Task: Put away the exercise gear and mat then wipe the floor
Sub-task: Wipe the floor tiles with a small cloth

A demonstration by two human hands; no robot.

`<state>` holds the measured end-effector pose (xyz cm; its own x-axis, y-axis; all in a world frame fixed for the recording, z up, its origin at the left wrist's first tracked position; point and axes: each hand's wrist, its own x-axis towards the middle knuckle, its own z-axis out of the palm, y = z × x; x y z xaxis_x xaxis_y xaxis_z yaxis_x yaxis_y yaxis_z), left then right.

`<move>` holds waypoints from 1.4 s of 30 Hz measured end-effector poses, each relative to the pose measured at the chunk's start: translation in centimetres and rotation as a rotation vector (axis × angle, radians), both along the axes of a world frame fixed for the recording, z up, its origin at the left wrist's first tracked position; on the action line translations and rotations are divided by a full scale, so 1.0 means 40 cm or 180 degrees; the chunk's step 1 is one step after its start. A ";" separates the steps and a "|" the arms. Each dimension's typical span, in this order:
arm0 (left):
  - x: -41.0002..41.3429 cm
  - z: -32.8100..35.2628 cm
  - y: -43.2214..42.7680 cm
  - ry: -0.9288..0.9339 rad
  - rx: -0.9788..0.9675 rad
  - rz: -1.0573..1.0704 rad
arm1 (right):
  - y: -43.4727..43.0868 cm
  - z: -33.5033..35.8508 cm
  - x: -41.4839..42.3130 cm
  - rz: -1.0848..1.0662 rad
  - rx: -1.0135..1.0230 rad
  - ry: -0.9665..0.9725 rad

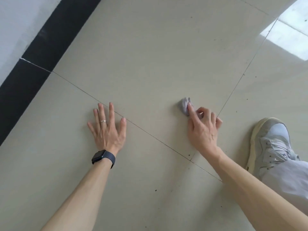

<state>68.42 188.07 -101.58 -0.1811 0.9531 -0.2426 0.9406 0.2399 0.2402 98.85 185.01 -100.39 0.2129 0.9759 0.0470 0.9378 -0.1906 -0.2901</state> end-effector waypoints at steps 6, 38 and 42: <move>-0.187 0.001 -0.095 0.0140 -0.0100 0.0744 | -0.103 0.000 -0.238 0.1387 -0.0173 0.0152; -0.293 -0.014 -0.113 0.0127 -0.0046 0.1167 | 0.149 0.020 -0.496 0.2036 -0.0377 0.0088; -0.288 -0.010 -0.114 0.0091 -0.0052 0.1171 | 0.222 0.018 -0.485 0.4228 -0.0049 -0.0026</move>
<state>56.92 183.50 -101.96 -0.5179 0.8189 -0.2473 0.7970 0.5669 0.2084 79.44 193.90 -99.67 -0.8968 0.4414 0.0310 0.4146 0.8626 -0.2897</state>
